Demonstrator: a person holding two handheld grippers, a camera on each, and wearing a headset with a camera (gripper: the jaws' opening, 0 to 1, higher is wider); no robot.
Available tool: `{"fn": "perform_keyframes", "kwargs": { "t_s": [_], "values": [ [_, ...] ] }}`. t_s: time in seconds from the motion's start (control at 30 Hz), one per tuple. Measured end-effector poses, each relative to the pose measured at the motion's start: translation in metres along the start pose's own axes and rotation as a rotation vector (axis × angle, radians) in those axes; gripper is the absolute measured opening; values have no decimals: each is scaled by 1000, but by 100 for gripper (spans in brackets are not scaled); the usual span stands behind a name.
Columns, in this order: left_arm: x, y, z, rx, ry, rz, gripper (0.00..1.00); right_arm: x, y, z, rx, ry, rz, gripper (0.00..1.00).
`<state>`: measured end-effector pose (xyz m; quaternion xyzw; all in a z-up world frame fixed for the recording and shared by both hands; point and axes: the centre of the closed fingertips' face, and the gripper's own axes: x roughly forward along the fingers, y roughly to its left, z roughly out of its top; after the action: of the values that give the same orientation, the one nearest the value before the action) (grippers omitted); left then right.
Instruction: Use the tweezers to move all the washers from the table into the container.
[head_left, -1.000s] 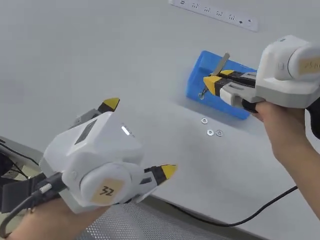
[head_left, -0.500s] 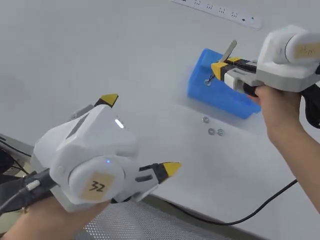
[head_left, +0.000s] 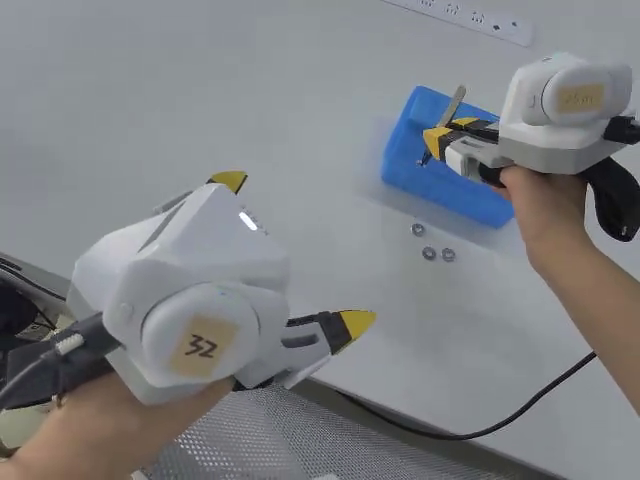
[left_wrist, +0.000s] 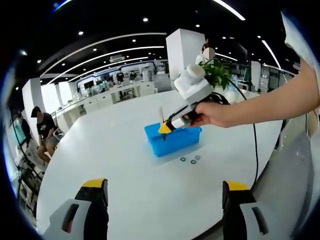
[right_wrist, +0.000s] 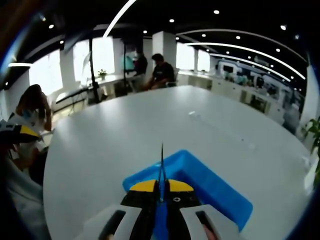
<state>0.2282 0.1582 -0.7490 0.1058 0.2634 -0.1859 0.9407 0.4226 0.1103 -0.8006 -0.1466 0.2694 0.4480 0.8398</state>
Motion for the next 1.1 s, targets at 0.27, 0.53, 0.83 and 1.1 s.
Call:
{"fn": "perform_keyframes", "kwargs": {
  "t_s": [0.27,0.53,0.83,1.1],
  "values": [
    [-3,1,3,4,-6,6,97,4,-1,-8,10,8,0,3],
    [-4,1,6,-5,-7,6,97,5,0,-12,27,6,-5,3],
    [-6,1,13,-18,-22,8,97,3,2,-13,10,3,-7,3],
    [-11,-2,20,-16,-30,8,98,-2,-2,-6,-4,-2,-3,4]
  ]
}}
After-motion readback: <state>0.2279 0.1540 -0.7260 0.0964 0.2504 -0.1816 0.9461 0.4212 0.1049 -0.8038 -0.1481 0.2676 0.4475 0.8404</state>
